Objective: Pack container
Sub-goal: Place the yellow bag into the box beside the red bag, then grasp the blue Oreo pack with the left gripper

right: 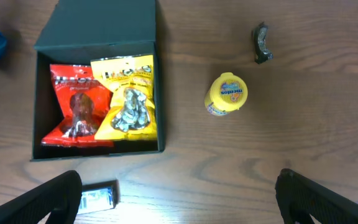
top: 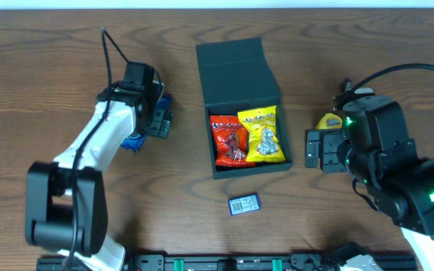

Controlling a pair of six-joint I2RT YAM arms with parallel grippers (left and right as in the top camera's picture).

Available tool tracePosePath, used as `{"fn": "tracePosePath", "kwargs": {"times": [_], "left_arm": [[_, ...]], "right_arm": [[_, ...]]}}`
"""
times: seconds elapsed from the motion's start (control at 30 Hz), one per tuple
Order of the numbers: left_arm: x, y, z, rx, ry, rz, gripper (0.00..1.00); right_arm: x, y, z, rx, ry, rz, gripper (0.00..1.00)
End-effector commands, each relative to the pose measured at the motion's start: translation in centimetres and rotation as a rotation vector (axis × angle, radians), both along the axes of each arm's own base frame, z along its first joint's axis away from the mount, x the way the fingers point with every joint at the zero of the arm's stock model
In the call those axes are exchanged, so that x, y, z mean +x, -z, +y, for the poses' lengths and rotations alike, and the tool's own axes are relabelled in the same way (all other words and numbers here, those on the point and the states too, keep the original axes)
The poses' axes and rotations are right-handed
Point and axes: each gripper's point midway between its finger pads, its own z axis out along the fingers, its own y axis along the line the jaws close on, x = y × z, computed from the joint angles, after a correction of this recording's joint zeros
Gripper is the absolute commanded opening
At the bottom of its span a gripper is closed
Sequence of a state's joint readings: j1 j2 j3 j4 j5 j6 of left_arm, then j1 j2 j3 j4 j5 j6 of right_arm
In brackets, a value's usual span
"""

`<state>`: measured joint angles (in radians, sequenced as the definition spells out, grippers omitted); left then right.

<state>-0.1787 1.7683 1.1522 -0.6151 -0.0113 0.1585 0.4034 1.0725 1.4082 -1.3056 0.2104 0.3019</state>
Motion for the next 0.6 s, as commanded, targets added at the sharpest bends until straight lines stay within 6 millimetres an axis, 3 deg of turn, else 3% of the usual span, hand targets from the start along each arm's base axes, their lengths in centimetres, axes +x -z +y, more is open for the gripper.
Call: {"fn": "tracePosePath", "kwargs": {"times": [0.0, 0.57], "left_arm": [[0.3, 1.1, 0.6, 0.039, 0.006, 0.010, 0.95], [1.9, 4.0, 0.8, 0.040, -0.059, 0.000, 0.95]], "right_arm": [[0.0, -0.1, -0.1, -0.022, -0.012, -0.006, 0.99], [0.7, 0.9, 0.2, -0.039, -0.013, 0.034, 0.99]]}}
